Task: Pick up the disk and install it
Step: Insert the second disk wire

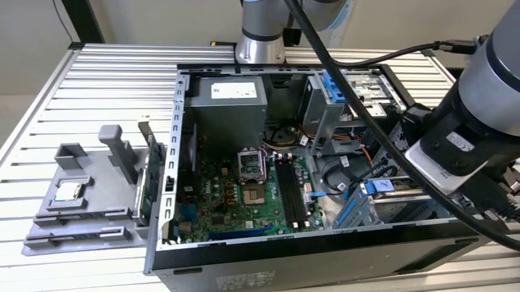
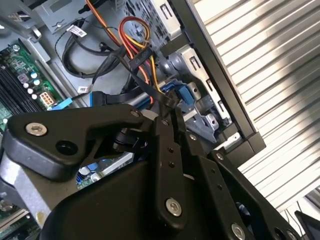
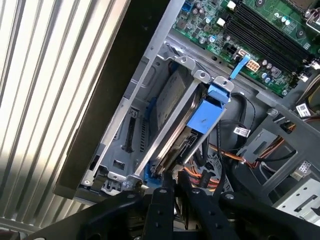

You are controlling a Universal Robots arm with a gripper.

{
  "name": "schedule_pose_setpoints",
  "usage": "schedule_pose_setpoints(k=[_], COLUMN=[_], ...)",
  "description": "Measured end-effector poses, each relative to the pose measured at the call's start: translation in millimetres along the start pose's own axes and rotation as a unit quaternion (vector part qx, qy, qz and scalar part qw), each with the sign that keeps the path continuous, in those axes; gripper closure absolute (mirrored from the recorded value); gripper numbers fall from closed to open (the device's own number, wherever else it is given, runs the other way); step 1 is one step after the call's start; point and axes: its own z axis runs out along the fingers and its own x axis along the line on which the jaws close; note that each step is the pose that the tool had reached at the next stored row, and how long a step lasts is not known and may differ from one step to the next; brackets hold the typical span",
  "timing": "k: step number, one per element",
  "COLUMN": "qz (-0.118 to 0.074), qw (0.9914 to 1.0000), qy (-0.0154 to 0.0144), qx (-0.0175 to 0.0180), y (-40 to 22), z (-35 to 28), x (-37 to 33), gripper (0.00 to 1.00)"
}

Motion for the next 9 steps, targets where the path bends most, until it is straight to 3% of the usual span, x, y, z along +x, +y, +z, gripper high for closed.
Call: schedule_pose_setpoints(k=[9], qz=[0.020], qw=[0.99976], qy=[0.0082], qx=[0.0008], y=[7.7], z=[-3.0], x=[-4.6], gripper=[1.00])
